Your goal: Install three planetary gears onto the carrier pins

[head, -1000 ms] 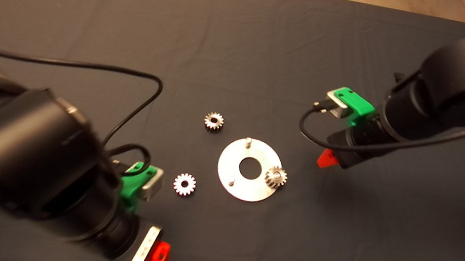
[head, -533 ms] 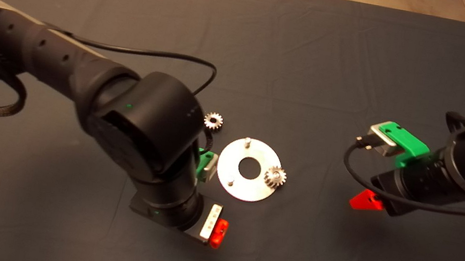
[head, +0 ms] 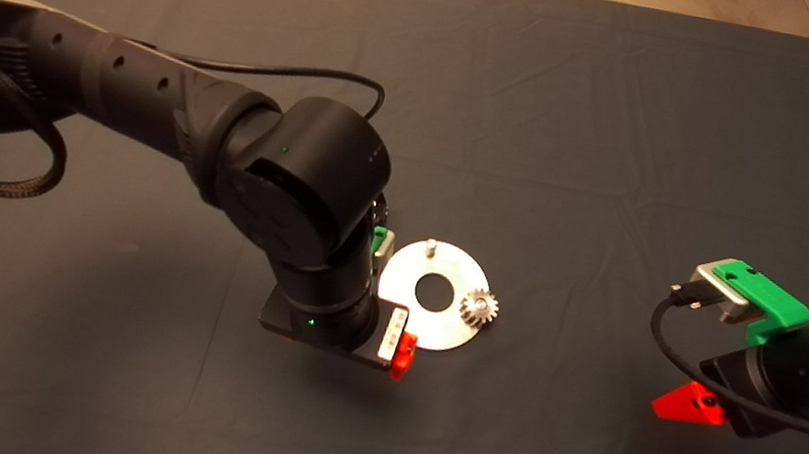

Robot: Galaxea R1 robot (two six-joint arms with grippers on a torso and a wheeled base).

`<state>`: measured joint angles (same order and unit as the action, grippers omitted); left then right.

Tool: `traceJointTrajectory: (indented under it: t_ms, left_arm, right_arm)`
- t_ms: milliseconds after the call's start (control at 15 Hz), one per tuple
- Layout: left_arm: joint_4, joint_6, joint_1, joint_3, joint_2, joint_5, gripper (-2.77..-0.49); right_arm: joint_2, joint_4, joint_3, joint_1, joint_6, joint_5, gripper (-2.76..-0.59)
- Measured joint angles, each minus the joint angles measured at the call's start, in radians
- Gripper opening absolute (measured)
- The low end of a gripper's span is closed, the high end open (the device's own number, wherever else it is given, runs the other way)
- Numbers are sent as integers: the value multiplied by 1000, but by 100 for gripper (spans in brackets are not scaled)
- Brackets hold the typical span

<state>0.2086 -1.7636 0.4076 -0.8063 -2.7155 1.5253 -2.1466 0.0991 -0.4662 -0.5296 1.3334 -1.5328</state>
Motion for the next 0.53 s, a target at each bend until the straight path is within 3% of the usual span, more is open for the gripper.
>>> traceJointTrajectory:
  t_ms: [200,533]
  left_arm:
    - [5,3,-34,-72,1,1,-50]
    - [7,6,-82,-124,42,0,-50]
  right_arm:
    - [4,-4,8,0,0,0,-105]
    - [12,-7,13,0,0,0,-105]
